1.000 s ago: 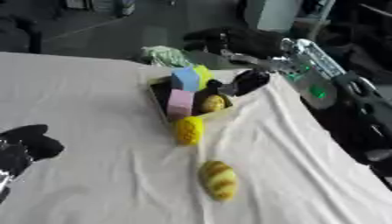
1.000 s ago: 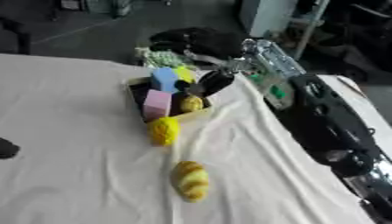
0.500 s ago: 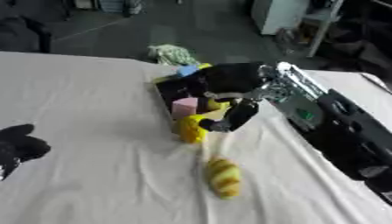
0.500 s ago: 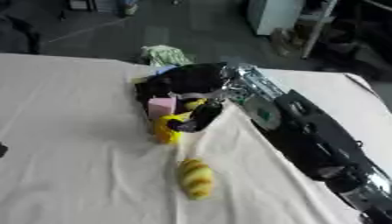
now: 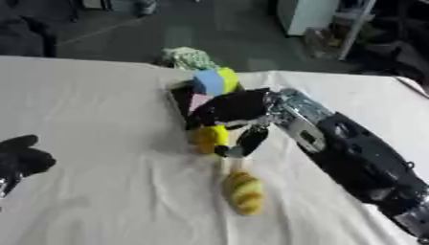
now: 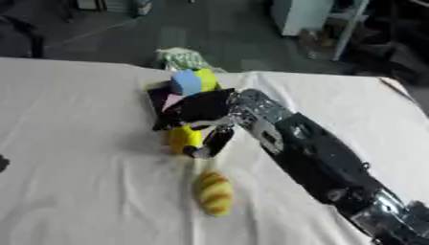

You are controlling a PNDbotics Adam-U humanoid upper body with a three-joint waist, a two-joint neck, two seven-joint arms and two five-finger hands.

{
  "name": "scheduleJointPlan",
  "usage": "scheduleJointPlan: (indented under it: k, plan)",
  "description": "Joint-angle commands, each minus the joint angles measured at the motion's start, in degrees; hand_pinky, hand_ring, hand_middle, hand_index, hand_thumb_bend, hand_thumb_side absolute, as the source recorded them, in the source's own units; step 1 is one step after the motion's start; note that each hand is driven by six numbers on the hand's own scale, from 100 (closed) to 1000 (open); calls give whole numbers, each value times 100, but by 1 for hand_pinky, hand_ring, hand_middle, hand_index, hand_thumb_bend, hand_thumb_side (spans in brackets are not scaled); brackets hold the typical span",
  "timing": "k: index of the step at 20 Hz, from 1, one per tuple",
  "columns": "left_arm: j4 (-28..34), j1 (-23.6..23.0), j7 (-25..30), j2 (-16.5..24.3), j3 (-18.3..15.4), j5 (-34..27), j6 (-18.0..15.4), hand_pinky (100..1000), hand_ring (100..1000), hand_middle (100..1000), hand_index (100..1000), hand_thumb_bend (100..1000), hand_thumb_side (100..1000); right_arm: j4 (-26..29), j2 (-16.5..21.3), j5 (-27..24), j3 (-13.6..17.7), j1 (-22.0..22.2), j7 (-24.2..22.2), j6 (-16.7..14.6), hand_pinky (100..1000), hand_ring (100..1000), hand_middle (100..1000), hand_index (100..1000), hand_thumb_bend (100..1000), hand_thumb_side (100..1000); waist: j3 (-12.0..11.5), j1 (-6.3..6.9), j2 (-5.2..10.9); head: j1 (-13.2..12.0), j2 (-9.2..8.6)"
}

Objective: Pick up objects on the table and place them in the box.

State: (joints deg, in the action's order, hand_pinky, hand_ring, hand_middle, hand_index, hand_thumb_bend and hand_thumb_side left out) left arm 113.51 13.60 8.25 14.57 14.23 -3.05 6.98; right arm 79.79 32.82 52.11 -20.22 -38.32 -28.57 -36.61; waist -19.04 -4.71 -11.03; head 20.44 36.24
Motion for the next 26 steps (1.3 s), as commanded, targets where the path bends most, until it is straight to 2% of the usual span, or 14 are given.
scheduleJointPlan:
  k: [1,7,9,12,15,20,23,26]
  plan:
    - [108,32,-2,8,-33,19,-19,806,714,628,836,100,718,-148,20,197,52,-120,157,-35,898,955,918,994,161,330,8,44,80,1,27]
    - [108,24,13,1,-22,29,-13,807,714,628,836,100,722,-418,-36,541,108,-110,523,-33,883,933,886,974,189,368,8,40,75,-2,58]
    - [108,22,17,1,-21,32,-14,807,714,628,836,100,722,-454,-36,631,132,-106,685,-33,869,908,848,948,207,388,11,37,75,0,65]
    - [108,18,21,0,-19,35,-13,807,714,628,836,100,724,-439,-31,727,160,-104,1068,-29,827,836,722,872,231,394,15,37,76,10,67]
    - [108,15,26,0,-17,37,-11,807,714,628,836,100,724,-359,-12,850,184,-112,1630,-14,785,763,579,784,295,407,22,41,77,21,69]
    - [108,12,31,0,-17,33,-14,808,714,628,837,100,724,-262,17,1198,213,-120,2823,12,721,626,413,660,377,382,27,46,79,60,72]
    - [108,10,35,1,-15,29,-16,808,714,628,837,100,724,-251,32,1307,225,-110,3458,-8,693,575,343,597,380,330,29,43,82,81,82]
    - [108,5,41,4,-12,29,-14,808,714,627,837,100,726,-244,87,1183,212,-84,3839,0,678,551,314,570,310,266,34,33,84,98,95]
